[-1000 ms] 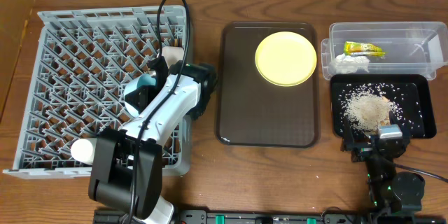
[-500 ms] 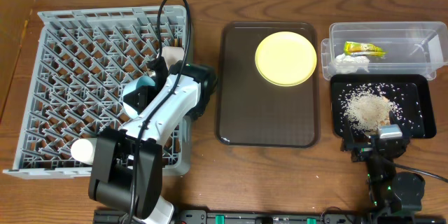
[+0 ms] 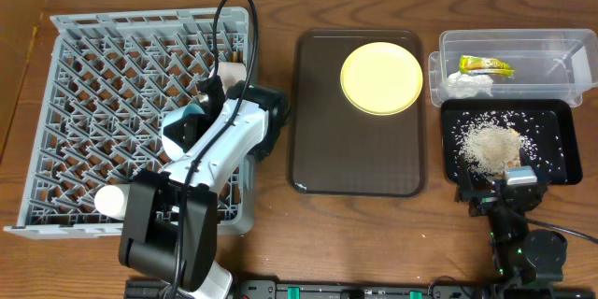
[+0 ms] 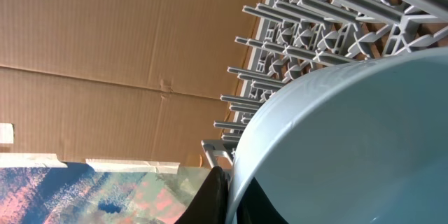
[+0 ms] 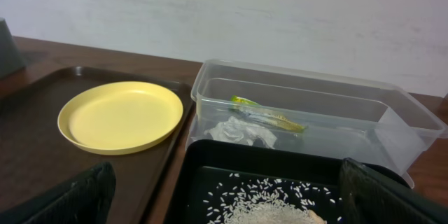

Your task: Sort waste into correct bins and load items into the dishwasher

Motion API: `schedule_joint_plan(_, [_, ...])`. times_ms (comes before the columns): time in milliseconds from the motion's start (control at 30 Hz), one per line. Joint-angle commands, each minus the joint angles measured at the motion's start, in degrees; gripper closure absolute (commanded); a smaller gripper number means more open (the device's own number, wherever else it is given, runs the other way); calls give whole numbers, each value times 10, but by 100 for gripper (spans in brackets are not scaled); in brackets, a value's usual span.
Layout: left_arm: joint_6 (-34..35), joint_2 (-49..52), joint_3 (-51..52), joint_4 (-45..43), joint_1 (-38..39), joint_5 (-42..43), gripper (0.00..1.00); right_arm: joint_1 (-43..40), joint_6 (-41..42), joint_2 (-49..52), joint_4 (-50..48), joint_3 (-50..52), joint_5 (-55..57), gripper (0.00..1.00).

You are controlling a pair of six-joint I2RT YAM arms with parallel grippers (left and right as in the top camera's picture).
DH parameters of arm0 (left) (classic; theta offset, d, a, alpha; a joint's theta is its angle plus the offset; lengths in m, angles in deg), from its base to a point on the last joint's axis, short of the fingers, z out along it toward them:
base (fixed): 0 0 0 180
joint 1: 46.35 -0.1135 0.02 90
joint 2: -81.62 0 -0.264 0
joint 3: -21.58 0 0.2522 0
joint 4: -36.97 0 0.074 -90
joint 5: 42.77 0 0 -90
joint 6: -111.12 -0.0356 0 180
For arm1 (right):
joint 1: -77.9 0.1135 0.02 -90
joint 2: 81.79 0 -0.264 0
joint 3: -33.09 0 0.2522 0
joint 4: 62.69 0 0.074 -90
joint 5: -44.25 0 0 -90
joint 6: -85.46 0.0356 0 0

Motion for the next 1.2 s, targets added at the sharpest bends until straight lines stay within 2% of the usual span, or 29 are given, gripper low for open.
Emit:
schedule_joint_plan(0, [12,6,0,0,5,-8,92,-5,-6,-3,0,2,3,1])
schedule_joint_plan(300, [21,6,1,-6,60,33,92,-5,-6,-3,0,2,3,1])
schedule_joint_plan(467, [21,6,-1,-2,71,97,86,-5,-6,-3,0,2,3,1])
schedule_joint_plan(533, [21,6,-12,-3,74,157,83,-5,-5,-3,0,2,3,1])
schedule_joint_plan(600, [21,6,-33,-4,76,221,75,-5,-5,-3,0,2,3,1])
schedule_joint_plan(633, [21,6,-49,-5,78,261,62,-5,-6,-3,0,2,3,1])
schedule_joint_plan(733, [20,6,-98,-11,80,367,60,-5,-6,-3,0,2,3,1])
schedule_joint_plan(767, [20,6,-116,-22,80,411,56,-5,-6,-3,0,2,3,1])
schedule_joint_plan(900, [15,4,-156,-97,80,583,34,-5,-6,-3,0,2,3,1])
schedule_joint_plan(1033, [-57,7,-156,-246,80,756,33,-5,-6,-3,0,2,3,1])
schedule_joint_plan(1167, [-61,14,-155,-357,80,792,31,-5,-6,-3,0,2,3,1])
